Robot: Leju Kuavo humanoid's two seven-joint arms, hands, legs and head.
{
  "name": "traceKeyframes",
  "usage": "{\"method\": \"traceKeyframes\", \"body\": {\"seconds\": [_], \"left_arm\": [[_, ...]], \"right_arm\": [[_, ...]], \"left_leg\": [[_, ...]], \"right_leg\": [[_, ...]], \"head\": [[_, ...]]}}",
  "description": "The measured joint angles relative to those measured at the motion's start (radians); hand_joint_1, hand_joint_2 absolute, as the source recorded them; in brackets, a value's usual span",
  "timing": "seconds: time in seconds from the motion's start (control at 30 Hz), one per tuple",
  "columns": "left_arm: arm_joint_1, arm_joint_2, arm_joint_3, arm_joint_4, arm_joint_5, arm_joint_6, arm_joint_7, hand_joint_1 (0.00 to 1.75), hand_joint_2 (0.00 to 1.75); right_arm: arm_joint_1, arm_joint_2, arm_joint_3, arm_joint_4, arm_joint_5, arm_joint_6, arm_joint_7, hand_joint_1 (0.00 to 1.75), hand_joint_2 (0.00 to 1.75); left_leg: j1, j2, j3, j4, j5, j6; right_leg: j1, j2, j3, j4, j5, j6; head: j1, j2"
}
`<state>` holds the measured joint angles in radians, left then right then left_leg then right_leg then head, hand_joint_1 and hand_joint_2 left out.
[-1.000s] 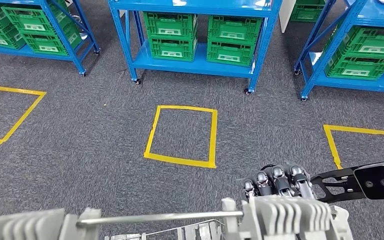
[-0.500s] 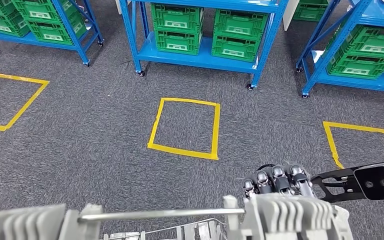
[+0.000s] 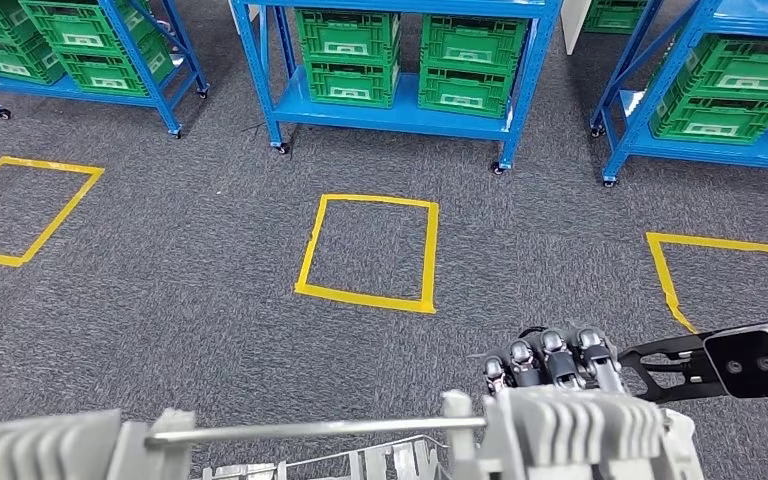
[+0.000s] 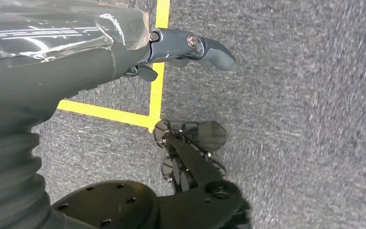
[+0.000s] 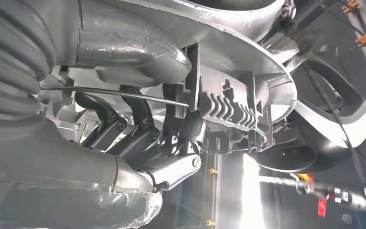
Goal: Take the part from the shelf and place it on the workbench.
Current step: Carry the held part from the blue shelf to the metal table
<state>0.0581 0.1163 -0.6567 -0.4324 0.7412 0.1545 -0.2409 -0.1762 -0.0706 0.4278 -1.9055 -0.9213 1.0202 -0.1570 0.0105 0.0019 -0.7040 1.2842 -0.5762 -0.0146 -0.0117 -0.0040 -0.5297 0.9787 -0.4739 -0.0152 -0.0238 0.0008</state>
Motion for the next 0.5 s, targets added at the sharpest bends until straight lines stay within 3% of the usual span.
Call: {"method": "traceKeyframes", "body": {"seconds": [0.03, 0.1, 0.17, 0.27, 0.33, 0.37, 0.43, 0.5], "left_arm": [[0.001, 0.0, 0.0, 0.0, -0.002, 0.0, 0.0, 0.0, 1.75], [0.001, 0.0, 0.002, -0.001, -0.006, -0.001, 0.0, 0.0, 1.75], [0.0, 0.0, 0.008, -0.003, -0.012, -0.002, 0.0, 0.0, 1.75], [0.002, 0.001, 0.015, -0.007, -0.021, -0.002, 0.0, 0.0, 1.75], [0.003, 0.0, 0.017, -0.014, -0.028, -0.001, 0.001, 0.0, 1.75], [0.003, 0.0, 0.017, -0.017, -0.032, 0.0, 0.002, 0.0, 1.75], [0.003, 0.0, 0.018, -0.024, -0.038, 0.001, 0.007, 0.0, 1.75], [0.005, 0.0, 0.019, -0.027, -0.043, 0.003, 0.014, 0.0, 1.75]], "right_arm": [[0.0, 0.0, 0.0, 0.0, 0.006, 0.001, -0.003, 1.75, 1.75], [-0.002, 0.002, 0.0, 0.0, 0.022, 0.003, -0.013, 1.75, 1.75], [-0.008, 0.006, -0.001, 0.0, 0.044, 0.003, -0.028, 1.75, 1.75], [-0.018, 0.011, -0.002, -0.001, 0.071, -0.004, -0.047, 1.75, 1.75], [-0.021, 0.012, -0.003, -0.005, 0.083, -0.007, -0.055, 1.75, 1.75], [-0.022, 0.013, -0.004, -0.007, 0.088, -0.009, -0.059, 1.75, 1.75], [-0.021, 0.012, -0.007, -0.009, 0.097, -0.01, -0.067, 1.75, 1.75], [-0.016, 0.011, -0.008, -0.009, 0.108, -0.01, -0.076, 1.75, 1.75]], "left_leg": [[0.001, 0.0, 0.013, -0.018, 0.017, 0.0], [0.002, -0.001, 0.083, -0.147, 0.079, 0.006], [-0.003, -0.002, 0.14, -0.26, 0.113, 0.015], [-0.008, -0.002, 0.146, -0.291, 0.117, 0.028], [-0.005, -0.001, 0.146, -0.303, 0.127, 0.042], [-0.003, -0.001, 0.145, -0.309, 0.133, 0.048], [-0.003, -0.001, 0.14, -0.311, 0.138, 0.055], [-0.004, -0.006, 0.134, -0.308, 0.14, 0.056]], "right_leg": [[0.0, 0.0, 0.0, 0.001, 0.0, 0.0], [0.0, 0.001, 0.002, 0.002, 0.0, 0.001], [0.005, 0.002, -0.002, 0.003, 0.003, 0.006], [0.008, 0.003, -0.013, 0.002, 0.01, 0.02], [0.007, 0.003, -0.029, 0.026, -0.006, 0.026], [0.006, 0.003, -0.049, 0.066, -0.027, 0.025], [0.004, 0.003, -0.113, 0.199, -0.085, 0.019], [0.002, 0.003, -0.158, 0.295, -0.113, 0.024]], "head": [[0.0, 0.0], [0.0, 0.0], [0.0, 0.0], [0.001, 0.0], [0.002, 0.0], [0.004, 0.0], [0.006, 0.0], [0.006, 0.0]]}}
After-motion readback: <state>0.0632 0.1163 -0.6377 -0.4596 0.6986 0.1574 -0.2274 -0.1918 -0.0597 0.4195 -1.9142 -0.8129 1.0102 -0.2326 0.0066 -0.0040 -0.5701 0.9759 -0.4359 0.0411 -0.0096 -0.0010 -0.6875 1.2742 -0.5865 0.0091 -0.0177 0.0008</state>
